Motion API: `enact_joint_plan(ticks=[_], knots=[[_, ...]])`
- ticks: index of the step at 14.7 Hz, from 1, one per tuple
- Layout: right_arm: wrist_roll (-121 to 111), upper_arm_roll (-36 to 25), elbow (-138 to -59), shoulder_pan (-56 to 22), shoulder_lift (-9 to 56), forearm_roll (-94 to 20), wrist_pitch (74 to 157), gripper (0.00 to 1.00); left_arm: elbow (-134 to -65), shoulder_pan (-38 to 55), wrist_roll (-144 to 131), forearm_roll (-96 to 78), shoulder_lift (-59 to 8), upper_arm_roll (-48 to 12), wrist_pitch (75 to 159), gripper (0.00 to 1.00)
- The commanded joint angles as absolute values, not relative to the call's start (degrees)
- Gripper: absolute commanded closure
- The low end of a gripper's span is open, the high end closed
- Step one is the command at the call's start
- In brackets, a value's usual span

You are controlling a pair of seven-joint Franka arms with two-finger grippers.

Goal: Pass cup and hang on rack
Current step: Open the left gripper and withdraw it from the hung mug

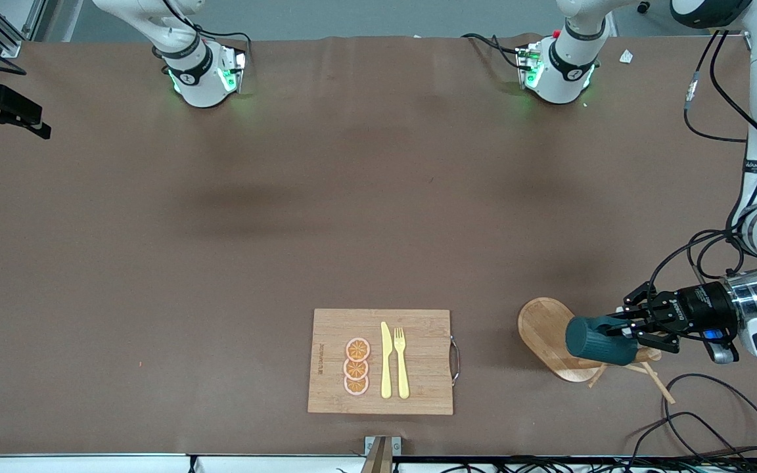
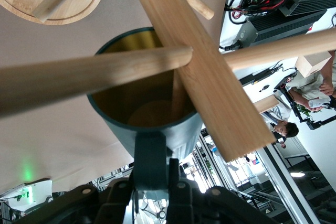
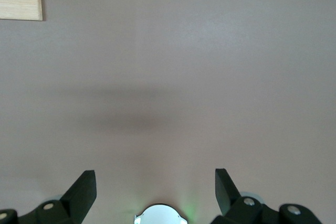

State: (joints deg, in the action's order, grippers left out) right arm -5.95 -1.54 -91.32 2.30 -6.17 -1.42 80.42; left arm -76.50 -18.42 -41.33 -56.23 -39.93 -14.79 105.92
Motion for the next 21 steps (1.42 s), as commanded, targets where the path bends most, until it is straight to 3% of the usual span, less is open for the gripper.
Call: enact_joint_plan(ticks=[1, 2, 11, 17, 21], knots=[[-5.2, -1.1, -93.3, 2.6, -8.0, -1.3, 80.7, 0.0, -76.0, -18.9, -40.1, -57.6, -40.4, -15.2, 105.4, 0.21], [-5.2, -1.1, -93.3, 2.6, -8.0, -1.5, 80.8, 0.0, -75.9, -18.9, -40.0, -57.6, -40.4, -15.2, 105.4, 0.0], [-5.2, -1.1, -93.3, 2.6, -8.0, -1.7, 80.7, 0.0, -75.5, -18.4, -43.3, -54.8, -34.9, -15.6, 105.0, 0.0], [-5.2, -1.1, -93.3, 2.6, -8.0, -1.7, 80.7, 0.0, -75.6, -17.4, -44.9, -38.1, -29.9, -19.9, 104.4, 0.0], [-5.2, -1.1, -93.3, 2.6, -8.0, -1.7, 80.8, 0.0, -75.8, -17.6, -44.4, -20.4, -25.2, -26.0, 104.3, 0.0]])
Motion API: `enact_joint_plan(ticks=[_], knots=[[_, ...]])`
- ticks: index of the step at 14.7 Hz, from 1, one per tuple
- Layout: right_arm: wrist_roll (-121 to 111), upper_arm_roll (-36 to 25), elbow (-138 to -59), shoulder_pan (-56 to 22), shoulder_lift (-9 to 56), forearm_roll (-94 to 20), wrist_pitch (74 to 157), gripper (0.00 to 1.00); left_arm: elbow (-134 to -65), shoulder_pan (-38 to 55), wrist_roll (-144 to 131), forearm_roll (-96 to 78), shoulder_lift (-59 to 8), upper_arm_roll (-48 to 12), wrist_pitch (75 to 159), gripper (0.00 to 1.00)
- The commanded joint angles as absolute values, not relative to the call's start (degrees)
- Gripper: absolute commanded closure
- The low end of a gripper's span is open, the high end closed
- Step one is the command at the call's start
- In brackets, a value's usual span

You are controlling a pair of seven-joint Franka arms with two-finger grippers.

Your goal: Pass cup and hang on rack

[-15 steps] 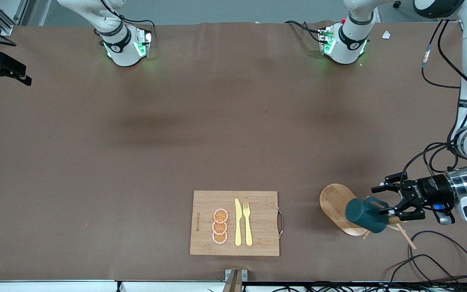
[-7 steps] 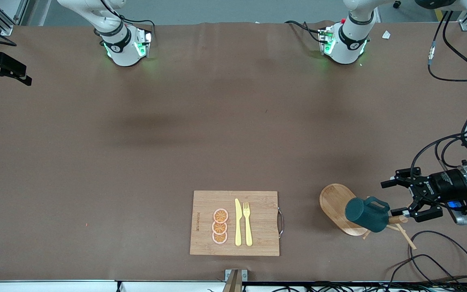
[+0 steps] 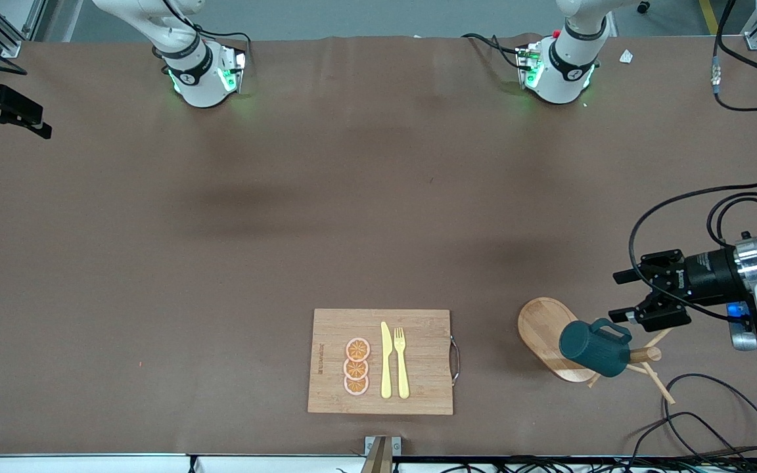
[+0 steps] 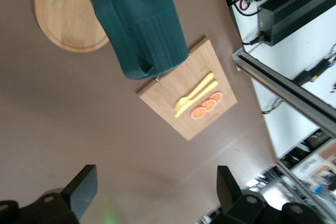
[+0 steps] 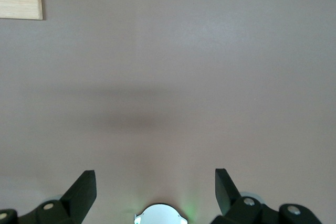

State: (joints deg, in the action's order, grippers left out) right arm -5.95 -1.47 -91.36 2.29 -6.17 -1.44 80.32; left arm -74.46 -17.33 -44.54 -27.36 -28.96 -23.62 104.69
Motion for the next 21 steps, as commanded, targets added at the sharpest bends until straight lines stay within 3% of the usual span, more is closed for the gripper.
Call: enact_joint_plan(ticks=[1, 6, 10, 12, 19, 21], knots=[[-5.2, -1.1, -93.3, 2.6, -8.0, -1.7, 80.8, 0.0, -76.1, -17.6, -44.3, -16.3, -23.9, -27.6, 104.0, 0.0], [-5.2, -1.1, -93.3, 2.6, -8.0, -1.7, 80.7, 0.0, -76.1, -17.8, -43.6, 3.3, -19.2, -36.1, 94.7, 0.0], [-5.2, -1.1, -93.3, 2.6, -8.0, -1.7, 80.7, 0.0, -76.3, -17.4, -32.9, 8.1, -15.3, -36.9, 92.8, 0.0], [-5.2, -1.1, -93.3, 2.6, -8.0, -1.7, 80.7, 0.0, -77.9, -15.1, -27.1, 9.4, -12.2, -33.0, 92.7, 0.0], [-5.2, -1.2, -93.5, 2.7, -8.0, -1.7, 80.3, 0.0, -82.6, -1.2, -12.4, 5.0, -1.9, -10.9, 87.4, 0.0], [-5.2, -1.2, -93.6, 2.7, -8.0, -1.7, 80.4, 0.0, -84.8, 1.1, -11.8, 3.0, 0.5, -7.7, 86.5, 0.0]])
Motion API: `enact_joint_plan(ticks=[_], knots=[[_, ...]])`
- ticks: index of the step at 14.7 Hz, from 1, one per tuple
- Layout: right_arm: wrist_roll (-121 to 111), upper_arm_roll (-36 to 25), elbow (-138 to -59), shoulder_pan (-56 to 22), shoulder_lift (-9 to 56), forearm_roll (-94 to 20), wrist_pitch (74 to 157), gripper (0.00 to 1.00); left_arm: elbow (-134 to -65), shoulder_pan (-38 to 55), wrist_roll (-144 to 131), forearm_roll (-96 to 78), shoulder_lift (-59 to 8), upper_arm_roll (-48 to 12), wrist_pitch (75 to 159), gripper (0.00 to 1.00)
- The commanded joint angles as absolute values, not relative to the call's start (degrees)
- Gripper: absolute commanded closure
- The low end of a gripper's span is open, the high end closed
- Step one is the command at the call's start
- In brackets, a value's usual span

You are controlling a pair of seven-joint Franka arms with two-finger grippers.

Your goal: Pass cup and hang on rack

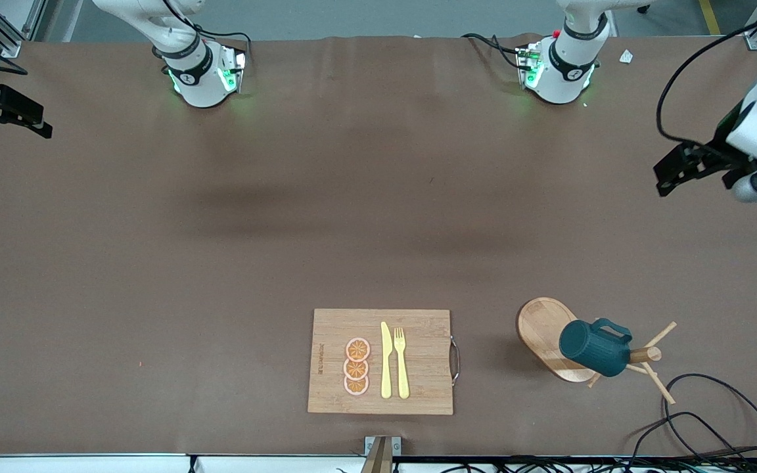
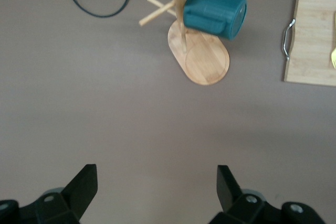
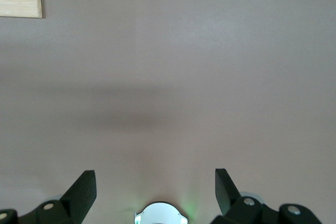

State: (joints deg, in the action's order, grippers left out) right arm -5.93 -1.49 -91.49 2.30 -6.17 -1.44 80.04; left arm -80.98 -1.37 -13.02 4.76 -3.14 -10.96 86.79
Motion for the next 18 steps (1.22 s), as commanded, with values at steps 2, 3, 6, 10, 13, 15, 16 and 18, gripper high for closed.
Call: enact_joint_plan(ticks=[2, 3, 6, 10, 13, 15, 16, 18], knots=[[-5.2, -1.2, -93.6, 2.7, -8.0, -1.7, 80.4, 0.0, -88.1, 3.4, -9.5, 2.7, 3.5, -4.9, 86.5, 0.0], [-5.2, -1.2, -93.6, 2.6, -8.0, -1.8, 80.4, 0.0, -89.2, 4.6, -8.5, 2.3, 4.6, -3.4, 86.5, 0.0], [-5.2, -1.2, -93.6, 2.6, -7.9, -1.8, 80.4, 0.0, -90.7, 5.3, -6.1, 1.3, 6.3, -3.0, 86.4, 0.0], [-5.2, -1.2, -93.6, 2.6, -7.9, -1.8, 80.4, 0.0, -91.0, 5.4, -6.4, 1.2, 6.2, -3.3, 86.8, 0.0], [-5.2, -1.2, -93.5, 2.6, -8.0, -1.8, 80.4, 0.0, -91.1, 5.3, -6.5, -0.3, 5.7, -3.5, 88.2, 0.0], [-5.2, -1.2, -93.5, 2.6, -7.9, -1.8, 80.6, 0.0, -91.1, 4.7, -6.1, -1.1, 5.5, -3.2, 87.9, 0.0], [-5.2, -1.2, -93.5, 2.6, -7.9, -1.8, 80.6, 0.0, -91.1, 4.4, -6.1, -1.1, 5.5, -3.1, 87.7, 0.0], [-5.2, -1.2, -93.5, 2.6, -7.9, -1.8, 80.6, 0.0, -91.1, 4.0, -6.1, -1.1, 5.4, -3.1, 86.8, 0.0]])
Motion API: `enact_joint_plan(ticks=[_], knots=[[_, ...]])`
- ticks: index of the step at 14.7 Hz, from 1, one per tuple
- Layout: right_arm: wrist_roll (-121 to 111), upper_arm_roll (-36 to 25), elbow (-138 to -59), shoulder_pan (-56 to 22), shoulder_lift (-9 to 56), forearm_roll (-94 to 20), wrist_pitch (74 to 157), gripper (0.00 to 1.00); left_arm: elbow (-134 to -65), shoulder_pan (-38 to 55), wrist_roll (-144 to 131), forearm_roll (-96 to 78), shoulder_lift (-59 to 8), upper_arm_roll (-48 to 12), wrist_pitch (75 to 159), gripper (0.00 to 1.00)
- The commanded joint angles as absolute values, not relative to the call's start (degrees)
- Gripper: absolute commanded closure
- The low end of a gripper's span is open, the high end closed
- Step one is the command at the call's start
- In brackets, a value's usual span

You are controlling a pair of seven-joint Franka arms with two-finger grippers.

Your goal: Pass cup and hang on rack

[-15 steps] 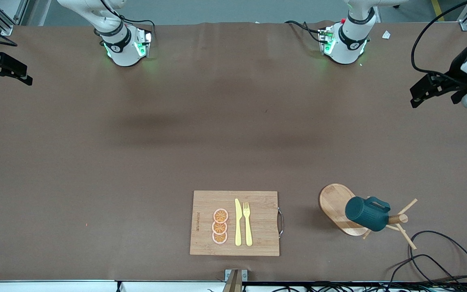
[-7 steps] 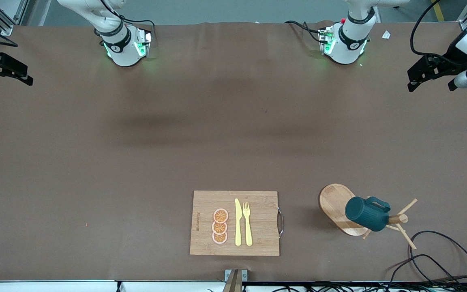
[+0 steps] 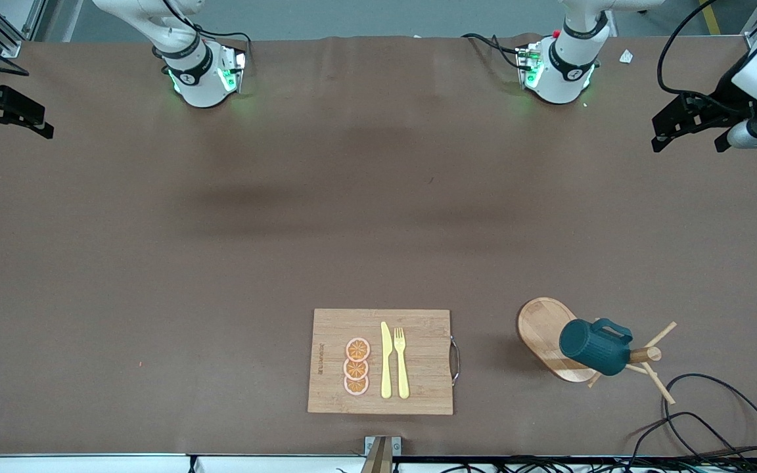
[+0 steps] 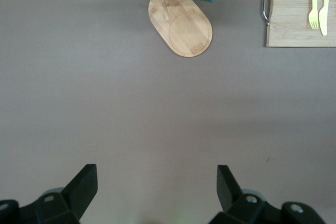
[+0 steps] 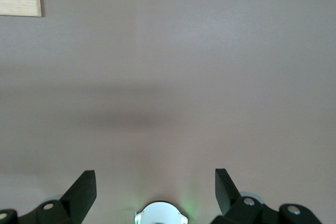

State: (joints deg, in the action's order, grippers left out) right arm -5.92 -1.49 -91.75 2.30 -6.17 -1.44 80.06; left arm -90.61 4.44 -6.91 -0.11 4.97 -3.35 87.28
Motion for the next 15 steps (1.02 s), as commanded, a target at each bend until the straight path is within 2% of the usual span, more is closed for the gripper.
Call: enact_joint_plan(ticks=[1, 15], knots=[[-5.2, -1.2, -93.5, 2.6, -7.9, -1.8, 80.6, 0.0, -91.3, 4.0, -6.1, -1.1, 5.4, -3.1, 86.8, 0.0], [-5.2, -1.2, -93.5, 2.6, -7.9, -1.8, 81.0, 0.0, -90.7, 4.1, -5.9, -0.5, 4.9, -3.5, 86.8, 0.0]])
